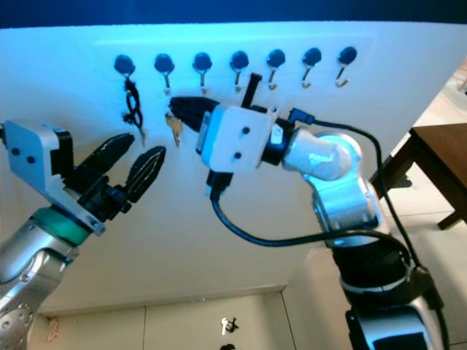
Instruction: Hang keys on a hook
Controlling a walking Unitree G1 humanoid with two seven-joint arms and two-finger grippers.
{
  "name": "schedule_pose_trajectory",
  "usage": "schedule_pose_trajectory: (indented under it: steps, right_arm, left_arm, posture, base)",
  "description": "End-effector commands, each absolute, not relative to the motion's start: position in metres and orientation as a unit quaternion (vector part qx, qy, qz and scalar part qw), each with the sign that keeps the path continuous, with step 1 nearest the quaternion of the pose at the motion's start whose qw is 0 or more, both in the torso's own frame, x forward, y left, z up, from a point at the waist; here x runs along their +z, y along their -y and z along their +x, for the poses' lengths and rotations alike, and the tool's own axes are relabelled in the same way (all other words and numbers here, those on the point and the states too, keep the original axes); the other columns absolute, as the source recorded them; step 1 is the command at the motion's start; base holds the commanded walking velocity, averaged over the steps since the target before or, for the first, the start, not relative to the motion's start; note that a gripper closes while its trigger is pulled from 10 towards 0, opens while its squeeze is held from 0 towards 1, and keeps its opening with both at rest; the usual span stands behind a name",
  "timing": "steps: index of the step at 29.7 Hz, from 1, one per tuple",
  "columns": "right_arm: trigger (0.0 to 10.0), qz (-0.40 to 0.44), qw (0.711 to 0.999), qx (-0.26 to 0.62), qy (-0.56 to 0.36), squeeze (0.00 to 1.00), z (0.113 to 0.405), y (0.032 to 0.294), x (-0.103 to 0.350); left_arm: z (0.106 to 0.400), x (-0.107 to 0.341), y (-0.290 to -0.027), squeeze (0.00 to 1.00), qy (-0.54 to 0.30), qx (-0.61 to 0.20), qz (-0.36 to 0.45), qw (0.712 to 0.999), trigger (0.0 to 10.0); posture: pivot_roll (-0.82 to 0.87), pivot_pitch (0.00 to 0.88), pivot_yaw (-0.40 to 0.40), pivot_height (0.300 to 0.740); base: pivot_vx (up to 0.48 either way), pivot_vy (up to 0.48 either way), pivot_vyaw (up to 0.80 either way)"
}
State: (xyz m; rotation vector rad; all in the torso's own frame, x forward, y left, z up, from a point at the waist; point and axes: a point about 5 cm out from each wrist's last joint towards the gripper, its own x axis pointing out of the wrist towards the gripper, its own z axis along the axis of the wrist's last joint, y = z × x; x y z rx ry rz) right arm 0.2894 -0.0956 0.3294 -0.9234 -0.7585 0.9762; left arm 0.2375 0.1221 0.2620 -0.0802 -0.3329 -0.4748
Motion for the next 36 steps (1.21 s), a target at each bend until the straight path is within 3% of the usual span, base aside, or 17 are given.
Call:
schedule_pose_trajectory:
  steps: [1,16,36]
  right_arm:
    - [10.0,-0.417,0.711,0.451,0.343,0.00,0.286,0.095,0.328]
    - [10.0,-0.391,0.720,0.404,0.407,0.00,0.290,0.086,0.353]
    - [10.0,-0.405,0.723,0.396,0.396,0.00,0.299,0.085,0.347]
  left_arm:
    - [0.238,0.260,-0.122,0.00,0.157,-0.236,-0.043,0.958,10.0]
    - [0.239,0.259,-0.121,0.00,0.157,-0.238,-0.043,0.958,10.0]
    - [0.238,0.260,-0.120,0.00,0.158,-0.238,-0.043,0.957,10.0]
  posture:
    - [-0.07,0.077,0.091,0.740]
    - [-0.07,0.072,0.090,0.740]
    - [-0.07,0.067,0.089,0.740]
  base:
    - [0.000,0.000,0.00]
    - [0.000,0.000,0.00]
    - [0.000,0.000,0.00]
